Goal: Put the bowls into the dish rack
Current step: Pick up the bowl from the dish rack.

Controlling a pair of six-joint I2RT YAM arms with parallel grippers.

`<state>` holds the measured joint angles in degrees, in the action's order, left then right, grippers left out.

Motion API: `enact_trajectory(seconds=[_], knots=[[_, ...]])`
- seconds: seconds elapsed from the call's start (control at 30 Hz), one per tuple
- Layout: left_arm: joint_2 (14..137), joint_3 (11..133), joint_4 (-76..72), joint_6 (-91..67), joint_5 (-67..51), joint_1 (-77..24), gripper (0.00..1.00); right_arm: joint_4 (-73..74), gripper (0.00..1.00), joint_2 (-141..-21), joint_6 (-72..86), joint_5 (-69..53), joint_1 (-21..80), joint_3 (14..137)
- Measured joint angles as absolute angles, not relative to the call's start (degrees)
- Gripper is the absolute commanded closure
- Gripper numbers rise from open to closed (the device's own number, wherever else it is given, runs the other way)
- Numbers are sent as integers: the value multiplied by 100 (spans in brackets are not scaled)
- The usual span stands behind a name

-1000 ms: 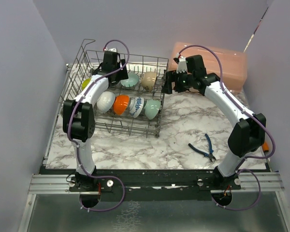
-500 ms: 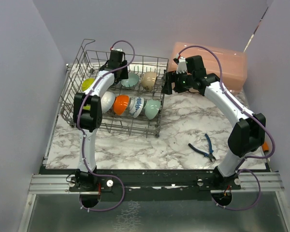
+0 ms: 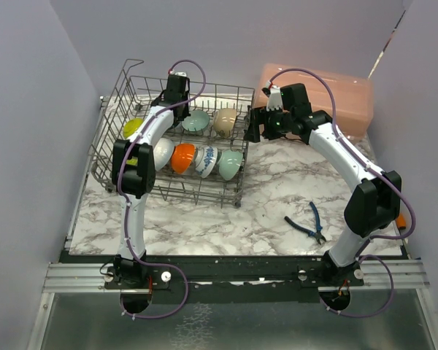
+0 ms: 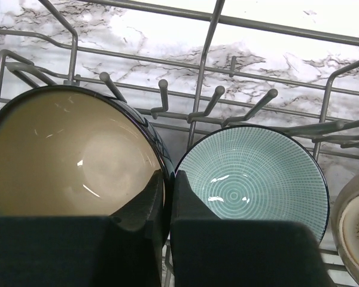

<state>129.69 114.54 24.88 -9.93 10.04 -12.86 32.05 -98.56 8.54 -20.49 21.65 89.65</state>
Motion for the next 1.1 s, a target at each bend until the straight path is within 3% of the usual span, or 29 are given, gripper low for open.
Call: enact_trajectory(seconds=[0.37, 0.7, 0.93, 1.1], knots=[[12776, 11437, 2576, -974, 941, -1282, 100, 3203, 13, -9824, 886, -2051, 2165, 8962], [10986, 10547, 2626, -884, 757, -1271, 100, 2963, 2, -9275, 1111, -2185, 2165, 8772], [9430, 8971, 1802, -698, -639, -1282, 100, 2661, 0, -8995, 1527, -2523, 2141, 8464], [8401, 7172, 779, -279, -1662, -1728, 100, 2174, 0, -8833, 2088, -3146, 2086, 8101]])
